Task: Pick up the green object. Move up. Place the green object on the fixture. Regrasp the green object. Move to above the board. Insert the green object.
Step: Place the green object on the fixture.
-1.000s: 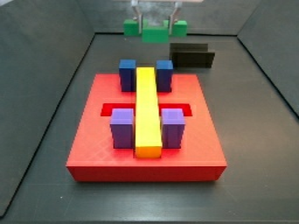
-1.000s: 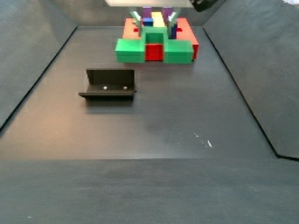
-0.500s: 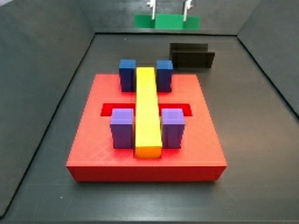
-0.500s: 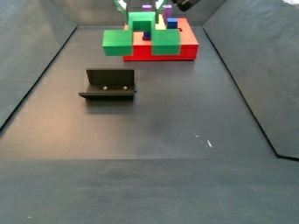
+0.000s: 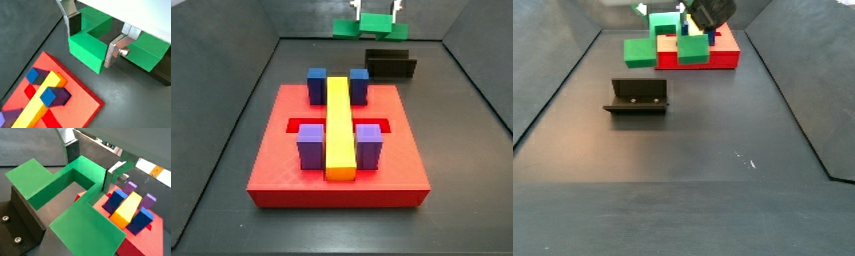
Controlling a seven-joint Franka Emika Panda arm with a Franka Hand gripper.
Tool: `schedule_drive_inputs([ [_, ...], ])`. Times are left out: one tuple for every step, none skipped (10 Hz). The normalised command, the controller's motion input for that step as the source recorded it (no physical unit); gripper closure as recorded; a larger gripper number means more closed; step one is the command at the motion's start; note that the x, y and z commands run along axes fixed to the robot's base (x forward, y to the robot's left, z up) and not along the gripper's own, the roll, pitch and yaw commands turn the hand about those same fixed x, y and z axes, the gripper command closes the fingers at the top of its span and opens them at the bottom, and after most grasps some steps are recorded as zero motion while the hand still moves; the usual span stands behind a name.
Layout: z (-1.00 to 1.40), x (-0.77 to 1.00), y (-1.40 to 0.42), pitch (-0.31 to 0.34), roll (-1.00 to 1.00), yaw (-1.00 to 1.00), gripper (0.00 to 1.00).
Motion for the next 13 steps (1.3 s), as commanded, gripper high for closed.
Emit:
schedule_drive_inputs([
  [0.00, 0.00, 0.07, 0.000, 0.00, 0.03, 1.00],
  [-0.10, 0.00, 0.00, 0.000, 0.00, 0.00, 1.00],
  [-0.20, 0.40, 0.15, 0.000, -0.35, 0.00, 1.00],
  [-0.05, 0.49, 0.40, 0.000, -0.65, -0.08, 1.00],
  [0.00, 0.55, 0.51, -0.183, -0.79, -0.08, 1.00],
  [-0.11, 0.60, 0.45, -0.100, -0.51, -0.09, 1.00],
  [-0.20, 0.64, 0.38, 0.000, -0.22, -0.08, 1.00],
  [-0.28, 0.60, 0.07, 0.057, 0.20, -0.07, 1.00],
  [-0.33, 0.66, 0.00, 0.154, 0.40, -0.07, 1.00],
  [-0.35, 0.75, 0.00, 0.160, 0.33, -0.10, 1.00],
  [-0.32, 0.86, 0.11, 0.134, 0.13, -0.14, 1.00],
  [-0.29, 0.79, 0.14, 0.103, 0.04, -0.13, 1.00],
  [-0.22, 0.75, 0.23, 0.054, -0.08, -0.08, 1.00],
])
